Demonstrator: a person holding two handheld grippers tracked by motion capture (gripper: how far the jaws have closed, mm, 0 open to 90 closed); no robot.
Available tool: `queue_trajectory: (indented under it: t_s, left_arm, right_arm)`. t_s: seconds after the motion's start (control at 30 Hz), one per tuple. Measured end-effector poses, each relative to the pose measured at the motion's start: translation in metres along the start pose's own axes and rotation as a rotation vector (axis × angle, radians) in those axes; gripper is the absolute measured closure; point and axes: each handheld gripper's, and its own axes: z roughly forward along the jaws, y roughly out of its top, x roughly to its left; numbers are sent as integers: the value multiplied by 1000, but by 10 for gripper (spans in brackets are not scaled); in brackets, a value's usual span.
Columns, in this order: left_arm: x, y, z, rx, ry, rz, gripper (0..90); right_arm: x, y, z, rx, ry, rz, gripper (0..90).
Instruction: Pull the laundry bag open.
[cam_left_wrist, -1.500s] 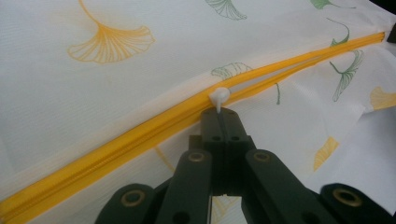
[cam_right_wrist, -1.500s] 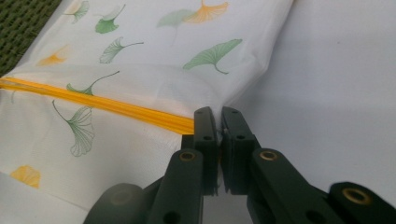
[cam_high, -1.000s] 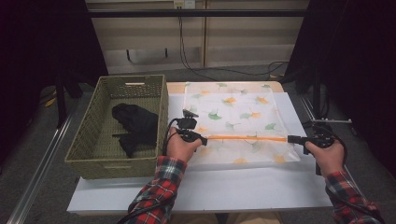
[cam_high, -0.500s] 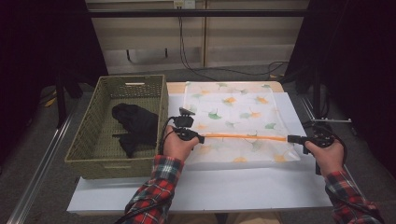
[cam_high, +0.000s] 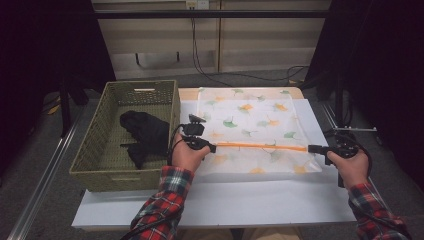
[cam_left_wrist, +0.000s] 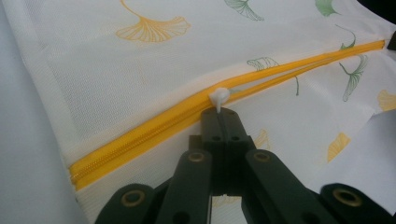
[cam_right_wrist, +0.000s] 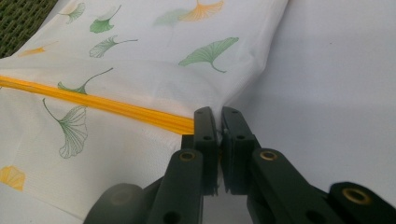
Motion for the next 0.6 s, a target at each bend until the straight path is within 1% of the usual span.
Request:
queue_trajectory:
  t_s: [0.03,0.07,0.17,0.23,0.3,0.33,0.43,0.6]
  left_arm:
    - [0,0,-1,3,0,2,900]
    - [-1,1,-1,0,-2,0,900]
    - [-1,1,-3,2,4,1,900]
    - [-1,1,-3,-10,4,-18,900]
    - [-1,2,-5,-8,10,-10,900]
    - [-1,3,-6,-3,15,1,900]
    - [-2,4,-9,-10,7,-7,900]
    - [-3,7,-12,-11,5,3,900]
  right_arm:
    - [0,0,0,0,1,1,860]
    - [-1,0,0,-4,1,-12,860]
    - [-1,0,0,-9,1,-14,860]
    - [-2,0,-1,-5,-5,-10,860]
    - [-2,0,-1,-5,-1,-6,860]
    - [-2,0,-1,-4,-3,-6,859]
    - [-2,1,-1,-4,-1,0,860]
    - [-2,1,-1,-6,-4,-3,860]
